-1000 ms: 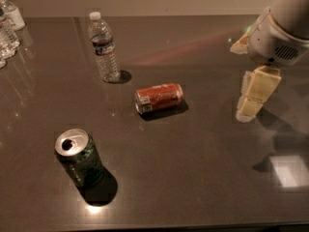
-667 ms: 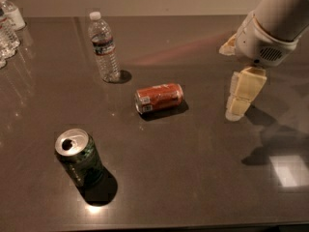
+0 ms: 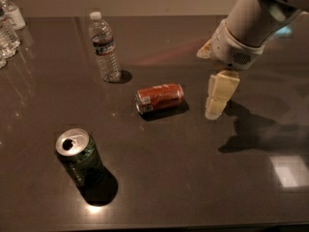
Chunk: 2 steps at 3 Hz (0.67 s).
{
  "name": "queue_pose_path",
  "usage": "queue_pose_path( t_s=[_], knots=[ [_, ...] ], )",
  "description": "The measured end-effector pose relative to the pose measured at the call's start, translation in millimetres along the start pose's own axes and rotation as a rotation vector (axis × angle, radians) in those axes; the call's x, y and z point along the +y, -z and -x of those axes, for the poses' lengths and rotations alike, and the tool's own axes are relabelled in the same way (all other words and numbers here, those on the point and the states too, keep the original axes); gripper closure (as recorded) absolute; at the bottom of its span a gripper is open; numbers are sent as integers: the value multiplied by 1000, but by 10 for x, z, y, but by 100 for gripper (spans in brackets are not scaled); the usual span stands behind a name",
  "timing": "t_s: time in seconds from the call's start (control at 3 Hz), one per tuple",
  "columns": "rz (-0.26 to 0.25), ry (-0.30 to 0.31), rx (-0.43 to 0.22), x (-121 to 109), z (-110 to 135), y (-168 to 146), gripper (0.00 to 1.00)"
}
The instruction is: Pick coke can
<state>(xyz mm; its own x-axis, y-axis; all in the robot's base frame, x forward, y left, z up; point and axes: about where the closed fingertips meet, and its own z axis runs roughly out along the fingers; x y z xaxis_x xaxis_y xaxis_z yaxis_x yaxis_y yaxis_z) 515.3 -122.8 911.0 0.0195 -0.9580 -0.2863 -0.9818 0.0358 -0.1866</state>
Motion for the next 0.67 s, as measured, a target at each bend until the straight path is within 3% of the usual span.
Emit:
queue_pose_path(
  t_s=[0.67],
  knots=[
    [70, 102, -11, -179, 292, -458, 0]
  ],
)
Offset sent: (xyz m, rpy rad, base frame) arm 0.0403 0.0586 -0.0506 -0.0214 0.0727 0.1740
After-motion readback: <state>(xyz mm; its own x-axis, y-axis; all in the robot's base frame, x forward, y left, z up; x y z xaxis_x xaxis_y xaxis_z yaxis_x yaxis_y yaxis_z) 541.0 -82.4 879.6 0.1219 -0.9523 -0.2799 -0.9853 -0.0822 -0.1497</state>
